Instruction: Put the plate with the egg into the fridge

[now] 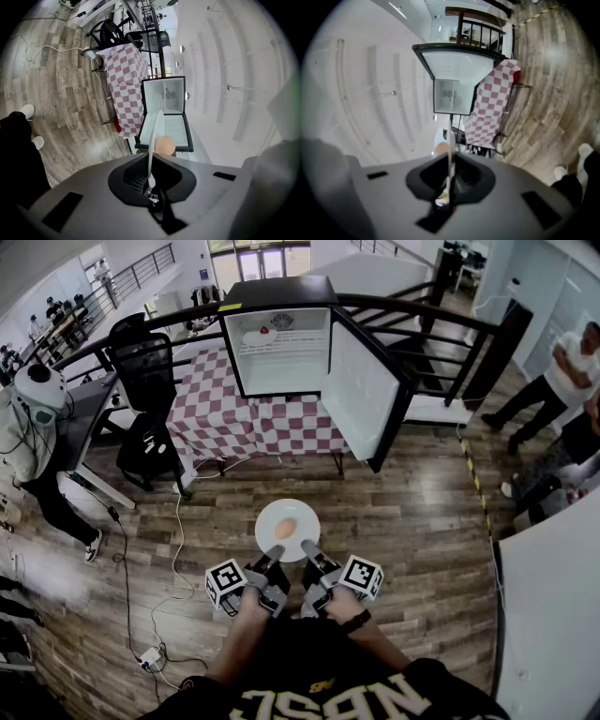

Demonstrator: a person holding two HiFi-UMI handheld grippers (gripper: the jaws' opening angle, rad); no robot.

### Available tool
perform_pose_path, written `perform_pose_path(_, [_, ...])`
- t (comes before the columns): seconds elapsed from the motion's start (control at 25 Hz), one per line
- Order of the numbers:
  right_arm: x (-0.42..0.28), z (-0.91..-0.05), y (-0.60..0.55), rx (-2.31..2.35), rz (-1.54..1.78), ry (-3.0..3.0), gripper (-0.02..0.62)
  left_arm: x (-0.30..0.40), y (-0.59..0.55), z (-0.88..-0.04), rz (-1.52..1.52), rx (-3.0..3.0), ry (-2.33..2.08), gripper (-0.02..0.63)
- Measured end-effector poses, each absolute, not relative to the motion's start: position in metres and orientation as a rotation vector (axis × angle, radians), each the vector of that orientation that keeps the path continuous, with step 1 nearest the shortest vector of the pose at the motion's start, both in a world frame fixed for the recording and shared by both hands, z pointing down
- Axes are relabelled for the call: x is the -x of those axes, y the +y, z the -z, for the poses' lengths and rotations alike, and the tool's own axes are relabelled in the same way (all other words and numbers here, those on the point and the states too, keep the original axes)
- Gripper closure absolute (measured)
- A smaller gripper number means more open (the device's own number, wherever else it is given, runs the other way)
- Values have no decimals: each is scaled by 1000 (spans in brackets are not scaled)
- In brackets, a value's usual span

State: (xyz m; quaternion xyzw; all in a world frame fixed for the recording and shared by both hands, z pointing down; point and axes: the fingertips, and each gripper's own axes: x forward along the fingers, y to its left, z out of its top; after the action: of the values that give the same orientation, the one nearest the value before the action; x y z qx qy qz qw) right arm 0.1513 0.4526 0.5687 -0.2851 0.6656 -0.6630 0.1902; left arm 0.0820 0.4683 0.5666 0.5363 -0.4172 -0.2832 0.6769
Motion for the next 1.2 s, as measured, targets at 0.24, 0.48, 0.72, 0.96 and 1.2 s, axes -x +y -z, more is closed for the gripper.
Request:
perform_pose_path(0.24, [-149,-572,460,789,1887,1864,549,-78,476,-573,623,-1192,-968,571])
perform_pose_path(0.48, [-138,-584,453,730,1935,1816,548,-67,471,-584,623,-1173,-963,571])
perform_pose_path(0.72, [-117,-592,415,745,1938,1795,548,-48,432,-589,627,-1180,-916,571])
perform_pose_path(0.96, [-95,-581,347,799,1881,1812,548,-26,361,-582,611,-1204,-859,569])
perform_pose_path(1.2, [-65,-569,279,808,1823,1783,548,8,291,-571,609,-1240,-826,569])
